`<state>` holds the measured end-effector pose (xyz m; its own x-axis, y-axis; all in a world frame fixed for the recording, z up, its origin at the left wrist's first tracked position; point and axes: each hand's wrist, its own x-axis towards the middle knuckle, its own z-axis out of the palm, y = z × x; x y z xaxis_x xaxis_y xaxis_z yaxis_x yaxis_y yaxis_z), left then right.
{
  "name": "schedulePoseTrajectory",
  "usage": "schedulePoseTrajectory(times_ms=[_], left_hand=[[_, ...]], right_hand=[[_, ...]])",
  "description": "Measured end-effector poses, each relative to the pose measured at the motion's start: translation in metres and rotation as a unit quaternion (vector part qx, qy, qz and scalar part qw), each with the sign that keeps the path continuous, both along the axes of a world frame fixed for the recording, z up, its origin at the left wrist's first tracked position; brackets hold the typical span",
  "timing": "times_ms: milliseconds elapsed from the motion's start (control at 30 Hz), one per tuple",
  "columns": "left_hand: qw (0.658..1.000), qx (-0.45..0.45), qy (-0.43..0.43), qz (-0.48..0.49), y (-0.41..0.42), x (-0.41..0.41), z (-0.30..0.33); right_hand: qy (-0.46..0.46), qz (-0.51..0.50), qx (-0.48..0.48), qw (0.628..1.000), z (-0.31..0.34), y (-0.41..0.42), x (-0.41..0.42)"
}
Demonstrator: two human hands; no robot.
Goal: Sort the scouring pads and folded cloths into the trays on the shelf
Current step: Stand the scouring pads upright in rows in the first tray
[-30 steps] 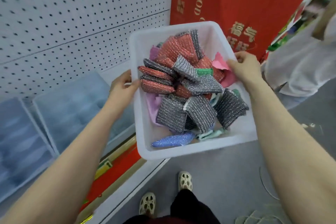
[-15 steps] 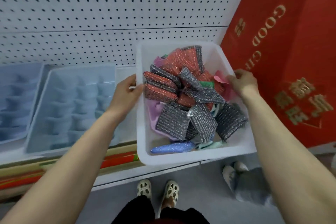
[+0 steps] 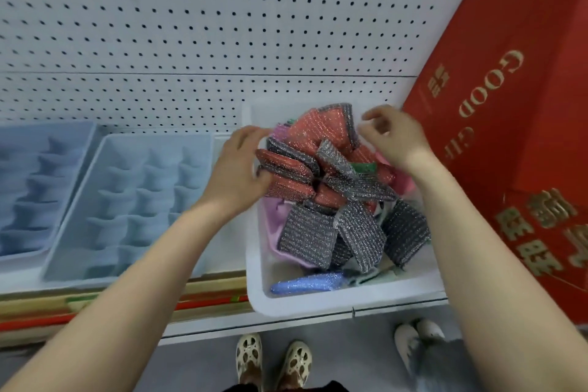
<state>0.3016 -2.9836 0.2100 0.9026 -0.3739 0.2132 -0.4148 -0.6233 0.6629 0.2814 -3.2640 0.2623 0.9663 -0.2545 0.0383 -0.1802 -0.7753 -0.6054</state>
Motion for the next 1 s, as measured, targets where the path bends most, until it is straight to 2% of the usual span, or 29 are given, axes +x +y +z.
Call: schedulePoseTrajectory(times_ms=[33,100,200,300,433,567,600,633,733,867,933,1000], left_hand=[[0.998,0.036,-0.009,-0.048,-0.005,0.003,0.005],[0.984,0.129,-0.019,-0.121,-0.015,0.011,0.007],[0.958,0.234,-0.051,-0.155,-0.025,0.024,0.002],[0.965,0.221,-0.050,-0.135,-0.025,0.028,-0.002],[0.980,0.151,-0.037,-0.121,-0.020,0.020,-0.004],[0.997,0.001,0.000,-0.071,-0.014,0.012,0.004],[0.998,-0.013,0.009,-0.065,-0.012,0.011,0.007],[0.997,0.003,0.017,-0.074,-0.011,0.011,0.010],[0.984,0.123,0.034,-0.128,-0.012,0.011,0.014],[0.965,0.229,0.025,-0.129,-0.021,0.012,0.014],[0.965,0.233,0.007,-0.117,-0.022,0.009,0.015],[0.973,0.196,0.012,-0.119,-0.023,0.006,0.016]], right_hand=[[0.056,0.058,0.033,0.996,0.008,0.014,0.000],[0.168,0.146,0.003,0.975,0.012,0.033,0.001],[0.188,0.160,-0.074,0.966,0.004,0.039,0.007],[0.149,0.153,-0.095,0.972,0.004,0.040,0.009],[0.072,0.116,-0.157,0.978,0.006,0.038,0.012],[-0.008,0.046,-0.143,0.989,0.015,0.031,0.017],[-0.031,0.025,-0.125,0.991,0.020,0.031,0.018],[-0.044,0.011,-0.108,0.993,0.025,0.032,0.020],[-0.025,0.009,-0.115,0.993,0.037,0.038,0.023],[0.024,-0.015,-0.096,0.995,0.036,0.051,0.013],[0.021,-0.050,-0.076,0.996,0.031,0.057,0.003],[-0.021,-0.095,-0.064,0.993,0.026,0.062,-0.009]])
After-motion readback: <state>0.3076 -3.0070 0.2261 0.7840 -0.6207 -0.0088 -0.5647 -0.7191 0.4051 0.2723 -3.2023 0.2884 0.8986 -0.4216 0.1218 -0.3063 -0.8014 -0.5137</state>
